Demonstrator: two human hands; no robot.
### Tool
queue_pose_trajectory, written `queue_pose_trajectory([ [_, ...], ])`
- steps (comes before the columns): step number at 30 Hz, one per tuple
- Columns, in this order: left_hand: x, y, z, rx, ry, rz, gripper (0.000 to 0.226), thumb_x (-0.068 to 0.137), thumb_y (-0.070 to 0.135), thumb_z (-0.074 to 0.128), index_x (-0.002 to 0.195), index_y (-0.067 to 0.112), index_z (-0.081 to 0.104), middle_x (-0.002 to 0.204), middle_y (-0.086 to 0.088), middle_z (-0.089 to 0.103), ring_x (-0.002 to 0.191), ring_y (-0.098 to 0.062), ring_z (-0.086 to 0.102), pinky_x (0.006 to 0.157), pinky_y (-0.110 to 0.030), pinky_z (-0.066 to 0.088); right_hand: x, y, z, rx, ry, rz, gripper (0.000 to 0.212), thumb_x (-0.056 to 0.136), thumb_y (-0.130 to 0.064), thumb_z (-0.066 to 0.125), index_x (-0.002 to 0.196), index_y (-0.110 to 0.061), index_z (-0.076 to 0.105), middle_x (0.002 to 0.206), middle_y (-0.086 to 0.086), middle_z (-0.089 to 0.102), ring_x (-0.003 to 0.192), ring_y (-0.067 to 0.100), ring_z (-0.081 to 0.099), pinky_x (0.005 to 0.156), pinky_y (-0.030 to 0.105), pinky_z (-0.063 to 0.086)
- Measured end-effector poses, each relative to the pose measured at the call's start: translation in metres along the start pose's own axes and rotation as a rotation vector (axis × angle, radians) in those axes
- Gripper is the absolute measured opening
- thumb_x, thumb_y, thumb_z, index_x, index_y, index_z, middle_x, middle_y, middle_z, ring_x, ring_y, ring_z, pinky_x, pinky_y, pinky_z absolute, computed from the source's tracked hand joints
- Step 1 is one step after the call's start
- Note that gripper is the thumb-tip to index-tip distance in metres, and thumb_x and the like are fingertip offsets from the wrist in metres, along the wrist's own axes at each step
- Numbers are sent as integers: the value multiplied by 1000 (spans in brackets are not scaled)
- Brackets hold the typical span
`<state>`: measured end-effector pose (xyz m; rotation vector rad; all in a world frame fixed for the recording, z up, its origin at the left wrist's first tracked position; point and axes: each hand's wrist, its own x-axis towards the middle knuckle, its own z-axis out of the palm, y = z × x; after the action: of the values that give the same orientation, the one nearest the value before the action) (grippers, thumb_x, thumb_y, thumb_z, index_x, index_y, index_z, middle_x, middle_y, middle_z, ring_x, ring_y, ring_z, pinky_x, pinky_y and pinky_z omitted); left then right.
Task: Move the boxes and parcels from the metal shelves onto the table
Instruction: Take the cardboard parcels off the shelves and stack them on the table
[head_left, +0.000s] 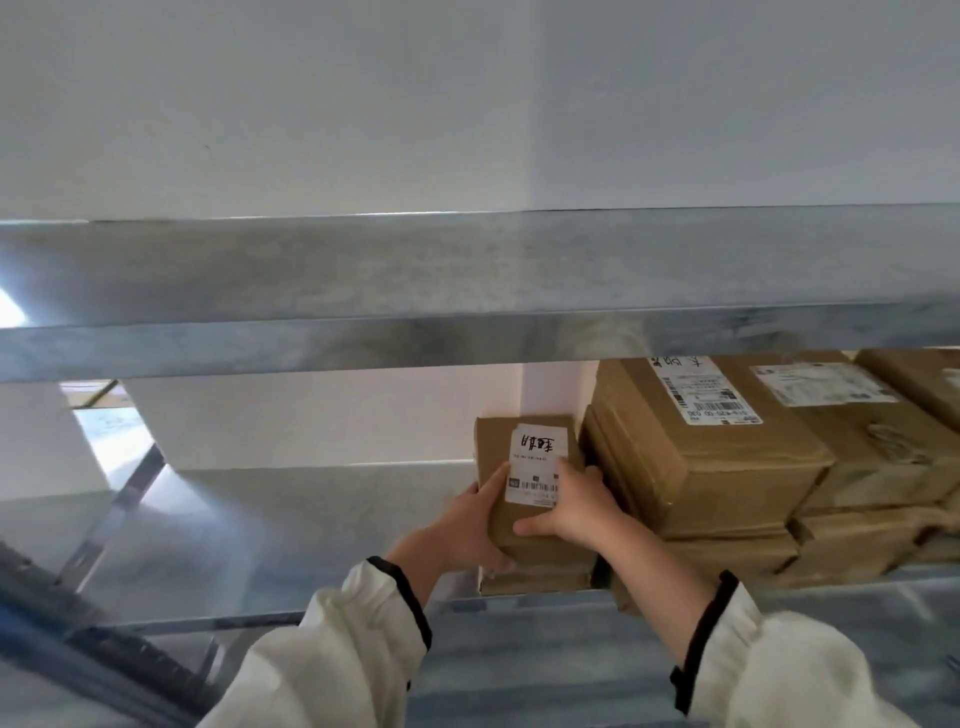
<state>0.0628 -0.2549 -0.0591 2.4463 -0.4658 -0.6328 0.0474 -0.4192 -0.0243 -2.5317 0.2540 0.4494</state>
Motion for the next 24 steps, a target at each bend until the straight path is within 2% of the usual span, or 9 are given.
queue_pose_trajectory([
  [5,-12,-12,-10,-16,64,11,124,65,27,81,151,33,-8,143,-2,36,123,-21,42,102,-34,40,-14,-11,-6,-66,-90,-95,126,57,-46,85,151,-25,5,147,9,18,131,25,34,109,38,36],
  [11,-68,-29,-42,16,142,-19,122,70,23,79,149,35,-13,149,1,28,119,-17,44,99,-30,43,-39,-51,0,-133,-97,-257,118,62,-45,83,150,-28,6,143,4,20,131,24,32,108,38,33],
  [15,-124,-44,-45,57,210,-143,121,71,27,77,148,37,-16,150,1,30,117,-18,49,97,-30,45,-58,-83,24,-152,-163,-369,118,61,-47,83,150,-28,8,143,3,19,131,20,31,108,33,33],
  [22,-244,-79,-17,-41,313,-408,118,74,31,75,148,34,-15,152,3,19,130,-17,35,106,-27,33,-106,-131,90,-254,-365,-576,119,61,-55,80,150,-27,7,138,0,18,125,16,37,107,30,35],
  [24,-279,-93,-7,-93,352,-488,118,73,31,76,148,36,-14,150,6,19,128,-15,35,102,-23,34,-121,-149,113,-283,-422,-635,119,60,-57,80,150,-28,8,140,0,17,125,16,37,106,31,37],
])
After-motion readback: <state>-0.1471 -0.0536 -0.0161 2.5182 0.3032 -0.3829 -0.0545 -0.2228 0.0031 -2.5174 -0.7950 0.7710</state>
